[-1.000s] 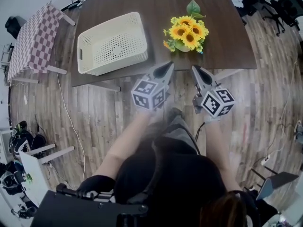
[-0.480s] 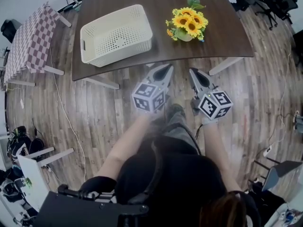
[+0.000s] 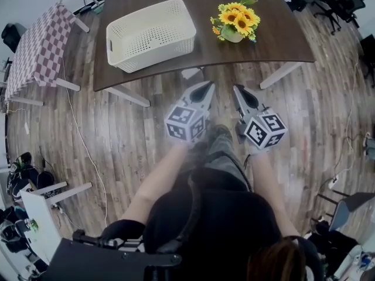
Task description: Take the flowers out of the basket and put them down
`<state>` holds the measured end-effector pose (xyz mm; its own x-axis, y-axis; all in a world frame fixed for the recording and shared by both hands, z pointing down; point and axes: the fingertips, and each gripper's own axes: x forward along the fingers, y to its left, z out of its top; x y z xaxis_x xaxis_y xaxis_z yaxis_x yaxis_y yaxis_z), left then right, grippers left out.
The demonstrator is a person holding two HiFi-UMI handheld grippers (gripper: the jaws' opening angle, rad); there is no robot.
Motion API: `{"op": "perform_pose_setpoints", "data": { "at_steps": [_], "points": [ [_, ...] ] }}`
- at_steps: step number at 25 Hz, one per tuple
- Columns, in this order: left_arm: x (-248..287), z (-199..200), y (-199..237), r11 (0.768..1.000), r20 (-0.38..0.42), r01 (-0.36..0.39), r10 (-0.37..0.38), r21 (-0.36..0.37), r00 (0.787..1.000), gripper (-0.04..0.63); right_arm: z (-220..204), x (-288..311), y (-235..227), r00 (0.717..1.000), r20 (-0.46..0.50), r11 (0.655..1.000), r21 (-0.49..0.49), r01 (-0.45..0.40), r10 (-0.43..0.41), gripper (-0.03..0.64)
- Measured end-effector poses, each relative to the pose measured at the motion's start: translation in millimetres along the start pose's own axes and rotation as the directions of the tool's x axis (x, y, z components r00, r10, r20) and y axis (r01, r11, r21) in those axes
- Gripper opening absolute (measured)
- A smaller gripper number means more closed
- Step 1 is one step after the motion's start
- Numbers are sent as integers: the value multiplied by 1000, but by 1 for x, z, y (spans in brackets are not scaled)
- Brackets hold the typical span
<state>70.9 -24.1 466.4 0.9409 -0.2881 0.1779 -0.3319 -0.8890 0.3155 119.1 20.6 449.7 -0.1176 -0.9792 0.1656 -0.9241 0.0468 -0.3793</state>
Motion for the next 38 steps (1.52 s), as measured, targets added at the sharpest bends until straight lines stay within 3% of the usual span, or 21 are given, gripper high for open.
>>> {"op": "perform_pose_setpoints", "data": {
  "at_steps": [9,20,38],
  "points": [
    [-28,-23,-16,1000,-10,1,-1,10,1000,0,-20,-16,19,1000,-18,1000,1,-6,6,2],
    [-48,-29,-32,999,19,-41,41,16,999,0,-22,-23,45,995,-44,994,-66,-87,84,2],
    [-100,-80,-130,999,-12,-45,45,3,999,0,-75,-128,74,990,-112,994,-47,-94,89,1]
  ]
}}
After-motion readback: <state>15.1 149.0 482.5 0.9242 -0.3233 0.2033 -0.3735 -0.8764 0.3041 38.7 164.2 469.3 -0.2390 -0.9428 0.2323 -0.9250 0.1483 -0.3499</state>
